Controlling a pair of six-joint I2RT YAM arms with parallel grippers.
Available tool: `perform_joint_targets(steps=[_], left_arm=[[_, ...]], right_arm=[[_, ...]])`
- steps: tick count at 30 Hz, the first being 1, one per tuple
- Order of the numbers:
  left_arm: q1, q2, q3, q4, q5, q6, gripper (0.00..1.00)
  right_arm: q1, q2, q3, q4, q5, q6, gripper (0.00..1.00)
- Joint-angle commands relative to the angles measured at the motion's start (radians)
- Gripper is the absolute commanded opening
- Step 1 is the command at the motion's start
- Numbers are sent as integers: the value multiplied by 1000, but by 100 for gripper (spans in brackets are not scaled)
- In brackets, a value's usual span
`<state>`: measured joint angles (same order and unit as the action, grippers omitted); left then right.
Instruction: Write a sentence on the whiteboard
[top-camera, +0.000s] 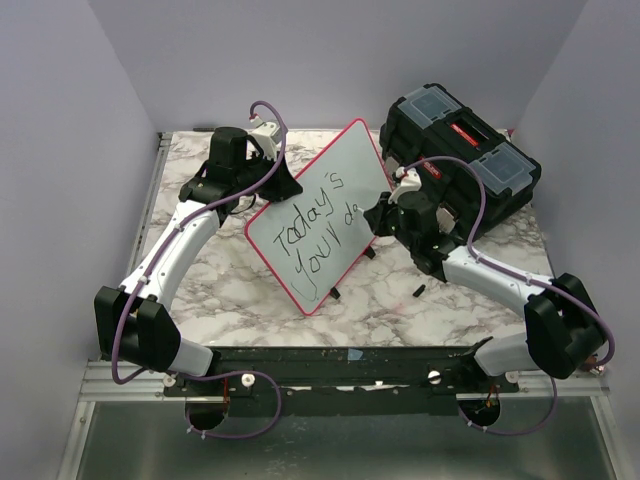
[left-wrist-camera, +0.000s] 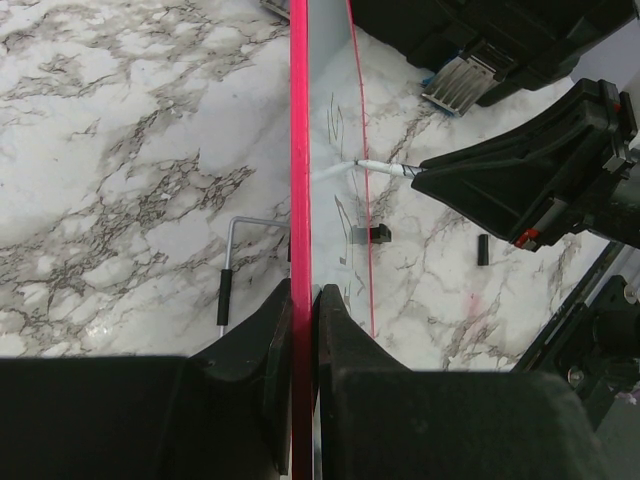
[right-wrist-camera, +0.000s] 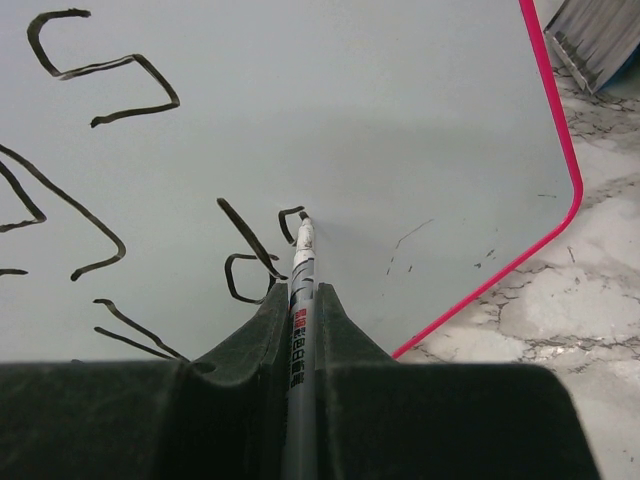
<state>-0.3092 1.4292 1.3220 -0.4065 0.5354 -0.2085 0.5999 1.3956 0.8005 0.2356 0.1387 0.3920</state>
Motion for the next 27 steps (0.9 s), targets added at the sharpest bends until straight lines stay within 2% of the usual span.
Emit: perform_joint_targets(steps=[1,15,27], left_arm=[[-26,22,-4,-52,-4,99,0],[-27,20,-4,-54,-6,101,0],[-27,15,-6,-54,-8,102,0]], right_arm=[[4,7,-32,-17,-22,17,1],[5,8,35,-61,74,-21,1],[4,-63,77,-97,83,-26,1]])
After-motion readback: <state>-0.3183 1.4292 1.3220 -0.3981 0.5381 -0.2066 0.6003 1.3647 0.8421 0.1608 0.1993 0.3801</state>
